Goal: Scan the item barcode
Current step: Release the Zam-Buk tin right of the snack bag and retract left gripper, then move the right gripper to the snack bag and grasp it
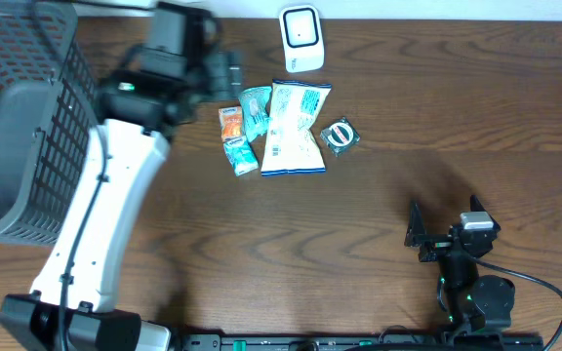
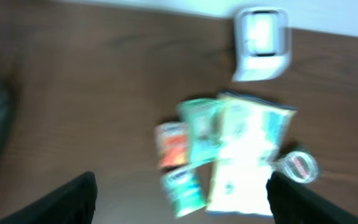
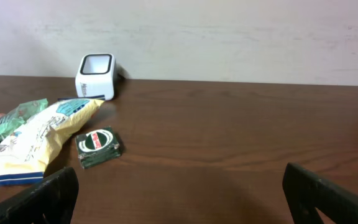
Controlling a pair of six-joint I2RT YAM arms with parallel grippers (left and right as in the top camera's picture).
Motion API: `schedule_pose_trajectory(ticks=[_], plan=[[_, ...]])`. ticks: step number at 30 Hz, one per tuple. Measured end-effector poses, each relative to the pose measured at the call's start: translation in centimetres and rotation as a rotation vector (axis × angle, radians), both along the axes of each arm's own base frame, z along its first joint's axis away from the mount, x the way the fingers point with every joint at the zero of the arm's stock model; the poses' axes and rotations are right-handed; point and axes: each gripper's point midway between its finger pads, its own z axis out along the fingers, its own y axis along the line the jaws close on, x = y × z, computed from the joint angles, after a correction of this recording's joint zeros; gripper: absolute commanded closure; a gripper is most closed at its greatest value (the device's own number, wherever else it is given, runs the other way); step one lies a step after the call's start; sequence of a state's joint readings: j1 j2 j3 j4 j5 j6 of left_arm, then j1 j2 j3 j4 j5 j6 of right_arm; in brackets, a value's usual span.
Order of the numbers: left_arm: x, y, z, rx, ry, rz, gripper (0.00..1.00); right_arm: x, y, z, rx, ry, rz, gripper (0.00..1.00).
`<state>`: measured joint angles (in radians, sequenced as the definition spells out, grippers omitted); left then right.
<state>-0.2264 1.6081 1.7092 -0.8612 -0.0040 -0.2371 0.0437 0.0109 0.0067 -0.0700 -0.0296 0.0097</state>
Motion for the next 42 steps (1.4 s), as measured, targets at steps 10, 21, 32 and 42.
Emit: schedule_pose_trajectory(ticks=[10, 21, 32, 42], plan=[[-2.9, 12.4, -2.6, -0.127, 0.178, 0.486, 0.07, 0.0, -0.1, 0.5, 0.001, -0.019, -0.004, 0.01], [-4.2, 14.2, -3.3, -0.151, 0.227, 0.576, 0.02, 0.1, -0.3, 1.2, 0.006, -0.047, -0.019, 0.01], [-4.2, 14.2, -3.3, -0.153, 0.227, 0.578, 0.02, -1.8, 1.1, 11.0, 0.099, -0.448, 0.082, 0.01], [-4.2, 14.2, -3.3, -0.154, 0.228, 0.577, 0.02, -5.7, 2.7, 19.2, 0.089, -0.739, 0.202, 0.01]])
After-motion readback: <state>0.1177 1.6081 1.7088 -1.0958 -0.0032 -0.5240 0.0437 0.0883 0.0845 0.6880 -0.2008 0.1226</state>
